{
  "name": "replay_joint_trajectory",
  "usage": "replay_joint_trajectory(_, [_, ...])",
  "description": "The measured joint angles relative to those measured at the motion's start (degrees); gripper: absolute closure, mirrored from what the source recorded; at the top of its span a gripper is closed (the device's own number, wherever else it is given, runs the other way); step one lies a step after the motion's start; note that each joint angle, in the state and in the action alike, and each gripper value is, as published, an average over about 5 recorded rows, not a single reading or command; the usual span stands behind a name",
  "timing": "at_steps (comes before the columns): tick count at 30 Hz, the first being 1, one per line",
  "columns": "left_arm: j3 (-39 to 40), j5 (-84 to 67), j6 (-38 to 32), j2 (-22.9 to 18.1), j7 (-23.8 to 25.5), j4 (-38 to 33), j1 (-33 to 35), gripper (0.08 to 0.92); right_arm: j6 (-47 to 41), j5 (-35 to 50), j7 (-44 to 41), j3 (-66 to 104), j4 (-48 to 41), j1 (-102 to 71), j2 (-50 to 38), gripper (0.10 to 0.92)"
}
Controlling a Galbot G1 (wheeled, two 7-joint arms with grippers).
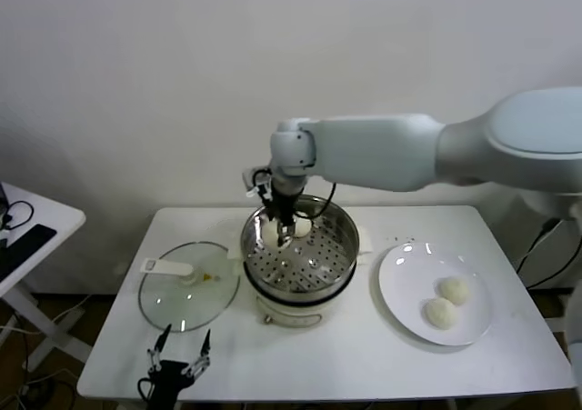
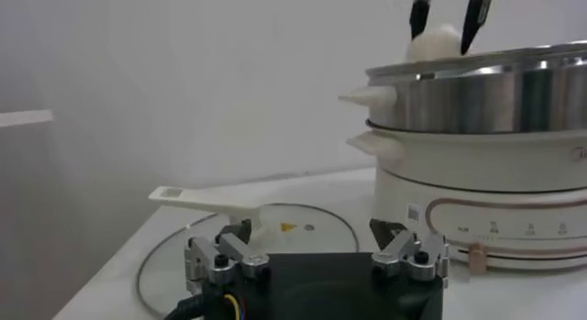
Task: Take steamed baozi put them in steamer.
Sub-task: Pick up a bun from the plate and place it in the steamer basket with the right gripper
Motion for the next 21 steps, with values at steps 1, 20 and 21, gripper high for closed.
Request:
replay_joint_trajectory(1, [-0.02,0.0,-0.03,0.0,0.0,0.11,0.01,0.177,0.0,-0.42,0.01,-0.01,-0.41,-0.64,0.25,0.347])
replay_joint_trajectory(20, [-0.34,0.06,-0.26,0.04,0.07,1.21,-0.79,0.177,1.61,-2.47,-0.52,1.72,-4.12,-4.66,1.34,0.22])
replay_joint_trajectory(21, [-0.32,0.1,-0.24,0.04,0.09,1.21,-0.8,0.177,1.87,-2.1,-0.82,1.65,-3.75,-4.22,1.0,0.211])
